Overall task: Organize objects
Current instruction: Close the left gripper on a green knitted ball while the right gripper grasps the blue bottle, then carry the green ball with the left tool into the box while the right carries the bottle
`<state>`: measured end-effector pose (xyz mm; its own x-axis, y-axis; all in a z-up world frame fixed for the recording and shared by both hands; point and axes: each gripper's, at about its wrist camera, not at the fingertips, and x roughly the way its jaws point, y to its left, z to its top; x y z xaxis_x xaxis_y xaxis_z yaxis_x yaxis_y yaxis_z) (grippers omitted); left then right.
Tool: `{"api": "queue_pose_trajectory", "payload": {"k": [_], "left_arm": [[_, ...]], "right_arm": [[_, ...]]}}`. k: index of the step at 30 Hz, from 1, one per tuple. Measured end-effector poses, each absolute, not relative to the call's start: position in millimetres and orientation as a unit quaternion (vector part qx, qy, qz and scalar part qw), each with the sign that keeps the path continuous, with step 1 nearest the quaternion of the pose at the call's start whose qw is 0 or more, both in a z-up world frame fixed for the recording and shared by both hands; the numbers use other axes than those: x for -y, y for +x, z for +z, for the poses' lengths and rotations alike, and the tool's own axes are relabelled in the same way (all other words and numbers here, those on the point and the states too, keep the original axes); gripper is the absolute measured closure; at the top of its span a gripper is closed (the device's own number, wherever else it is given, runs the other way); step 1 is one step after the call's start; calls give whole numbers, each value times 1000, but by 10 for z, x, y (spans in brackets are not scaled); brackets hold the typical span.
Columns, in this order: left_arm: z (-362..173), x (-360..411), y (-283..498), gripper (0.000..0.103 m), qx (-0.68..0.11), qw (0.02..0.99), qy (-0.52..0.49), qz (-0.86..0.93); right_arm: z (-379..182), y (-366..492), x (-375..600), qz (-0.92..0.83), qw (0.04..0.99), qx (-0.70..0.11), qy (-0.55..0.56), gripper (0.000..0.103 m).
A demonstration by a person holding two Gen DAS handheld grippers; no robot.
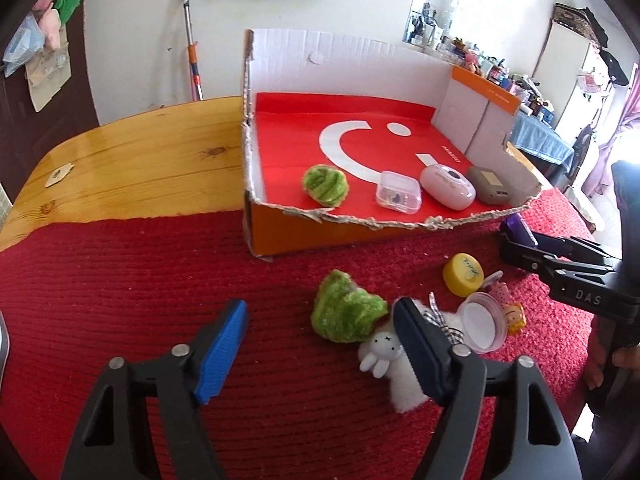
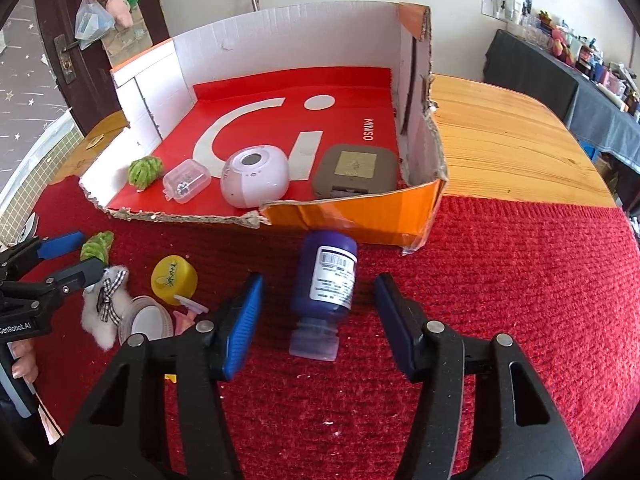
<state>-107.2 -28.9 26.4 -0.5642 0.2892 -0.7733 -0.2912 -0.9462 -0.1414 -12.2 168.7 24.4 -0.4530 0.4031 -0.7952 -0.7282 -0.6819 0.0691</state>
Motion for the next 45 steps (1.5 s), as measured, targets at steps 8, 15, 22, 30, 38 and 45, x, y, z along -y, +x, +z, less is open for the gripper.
{"api": "queue_pose_trajectory", "payload": {"k": [8, 15, 22, 30, 38, 45], "left_arm": [[268, 227, -1062, 61, 9, 193, -439, 878], [369, 162, -974, 67, 0, 199, -427, 882], [524, 161, -871, 68, -3, 200, -409, 891], [612, 135, -734, 68, -4, 202, -393, 897], [606, 104, -662, 68, -4, 203, -391, 898], [684, 48, -644, 68, -6, 206, -388, 898]], "right_arm": [[243, -113, -1697, 834, 333, -211, -386, 76], [283, -77, -1620, 841, 313, -225, -379, 76], [434, -26, -1500, 852, 304, -221, -364, 76], [528, 26, -1417, 860, 301, -213, -352, 76], [528, 80, -1354, 862, 296, -213, -351, 76], [623, 86, -1351, 867, 289, -212, -345, 76]]}}
